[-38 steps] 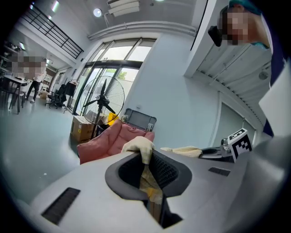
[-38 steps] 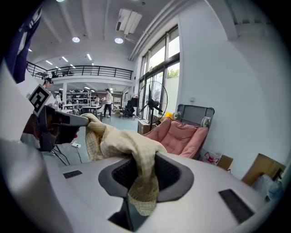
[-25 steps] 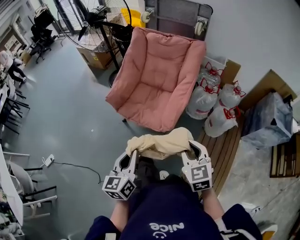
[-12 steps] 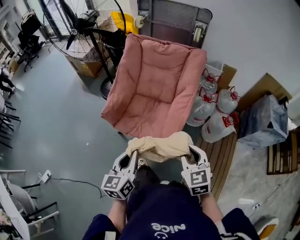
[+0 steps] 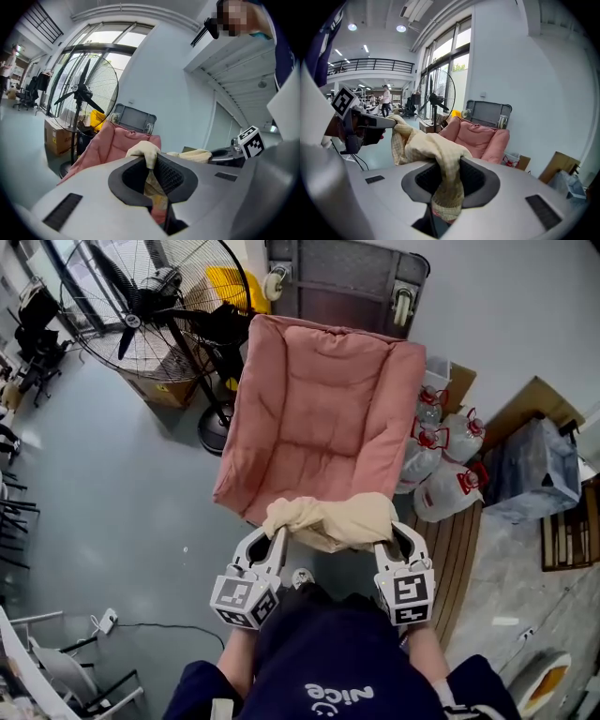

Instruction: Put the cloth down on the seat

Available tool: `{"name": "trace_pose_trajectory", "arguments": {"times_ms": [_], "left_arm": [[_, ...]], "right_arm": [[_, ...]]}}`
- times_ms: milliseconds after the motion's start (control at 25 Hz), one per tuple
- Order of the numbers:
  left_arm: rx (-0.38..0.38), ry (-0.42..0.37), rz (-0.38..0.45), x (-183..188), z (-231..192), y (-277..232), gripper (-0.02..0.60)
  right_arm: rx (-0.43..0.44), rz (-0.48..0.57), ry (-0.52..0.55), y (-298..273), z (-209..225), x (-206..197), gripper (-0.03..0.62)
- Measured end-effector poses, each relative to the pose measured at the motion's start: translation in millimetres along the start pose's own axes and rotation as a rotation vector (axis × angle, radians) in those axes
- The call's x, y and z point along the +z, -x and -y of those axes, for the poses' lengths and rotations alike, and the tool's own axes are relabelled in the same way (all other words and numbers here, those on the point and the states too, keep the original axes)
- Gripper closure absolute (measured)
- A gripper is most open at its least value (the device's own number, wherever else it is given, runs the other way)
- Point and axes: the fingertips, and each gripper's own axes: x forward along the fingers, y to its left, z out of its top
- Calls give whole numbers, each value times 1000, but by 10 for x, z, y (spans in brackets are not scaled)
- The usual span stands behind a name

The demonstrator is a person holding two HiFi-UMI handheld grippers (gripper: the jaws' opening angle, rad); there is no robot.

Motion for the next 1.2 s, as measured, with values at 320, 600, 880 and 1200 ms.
{"name": "trace_pose_trajectory", "arguments": {"times_ms": [320,600,880,1200], "left_arm": [[-29,-3,-7,199,-503,-156,537],[-14,20,22,345,-689,-207,538],[11,7,27,496,-790,-429,537],[43,8,33,644,-923,-798,537]], "right_arm": [[-35,-9,-32,-408,-192,156,477],[-11,-8,-24,-613,-248,289,477],[7,-3,-10,-823,-114,458,477],[33,-1,20,-1148,117,625,477]]}}
